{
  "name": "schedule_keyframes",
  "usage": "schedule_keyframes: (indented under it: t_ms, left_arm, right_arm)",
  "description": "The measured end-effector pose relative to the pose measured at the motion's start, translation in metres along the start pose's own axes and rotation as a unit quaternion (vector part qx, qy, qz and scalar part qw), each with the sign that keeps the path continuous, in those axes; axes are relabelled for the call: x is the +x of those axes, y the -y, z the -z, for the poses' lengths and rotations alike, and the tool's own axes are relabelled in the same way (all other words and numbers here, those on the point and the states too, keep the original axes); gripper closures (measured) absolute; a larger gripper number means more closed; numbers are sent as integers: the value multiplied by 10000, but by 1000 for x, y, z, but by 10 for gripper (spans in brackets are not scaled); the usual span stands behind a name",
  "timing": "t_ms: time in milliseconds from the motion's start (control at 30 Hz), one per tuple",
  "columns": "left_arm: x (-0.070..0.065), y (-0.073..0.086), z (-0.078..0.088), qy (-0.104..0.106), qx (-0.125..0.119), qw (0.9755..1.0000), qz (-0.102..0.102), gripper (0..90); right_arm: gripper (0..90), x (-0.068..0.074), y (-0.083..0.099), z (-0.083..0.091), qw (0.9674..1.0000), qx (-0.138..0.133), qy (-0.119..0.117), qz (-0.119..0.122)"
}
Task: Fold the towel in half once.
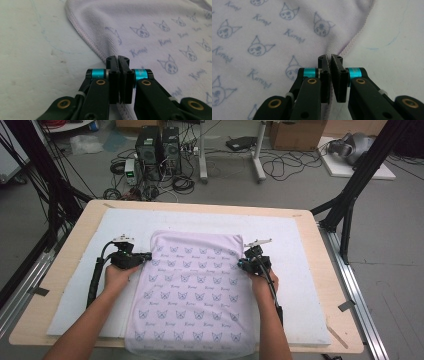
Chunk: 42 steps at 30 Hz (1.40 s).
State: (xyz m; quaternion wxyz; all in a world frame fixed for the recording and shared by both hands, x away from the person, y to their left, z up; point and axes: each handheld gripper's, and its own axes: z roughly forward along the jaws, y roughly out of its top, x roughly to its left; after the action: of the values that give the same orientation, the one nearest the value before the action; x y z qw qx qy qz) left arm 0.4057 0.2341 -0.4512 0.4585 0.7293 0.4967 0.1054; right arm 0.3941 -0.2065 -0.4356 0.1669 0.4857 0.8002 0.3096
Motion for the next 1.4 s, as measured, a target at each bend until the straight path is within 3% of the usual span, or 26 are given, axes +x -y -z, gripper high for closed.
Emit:
schedule_keyframes:
  t_ms: [133,267,333,500,600,967,1133,1400]
  left_arm:
    - [6,-8,2,38,-55,9998,191,875]
    - [9,-20,-3,-23,-12,9998,213,875]
    - [12,-26,-5,-26,-96,9993,373,875]
    - [14,-50,-4,-34,-417,9981,461,875]
    - [13,-54,1,80,-571,9973,448,874]
    - [-6,-33,32,397,-659,9970,-24,872]
    - [-12,-19,47,565,-640,9963,-50,872]
    - [-28,9,65,754,-655,9946,-277,869]
  right_arm:
    - [867,-9,-5,-2,9996,-163,12,-247]
    - [868,-12,-17,-4,9994,-234,128,-237]
    - [868,-14,-22,-5,9990,-313,204,-240]
    - [868,-19,-38,1,9961,-707,385,-368]
    - [867,-23,-46,5,9951,-831,330,-410]
    - [862,-18,-24,23,9942,-986,-179,-381]
    - [857,-9,-7,38,9936,-1037,-343,-302]
    - [853,5,20,55,9938,-988,-491,-161]
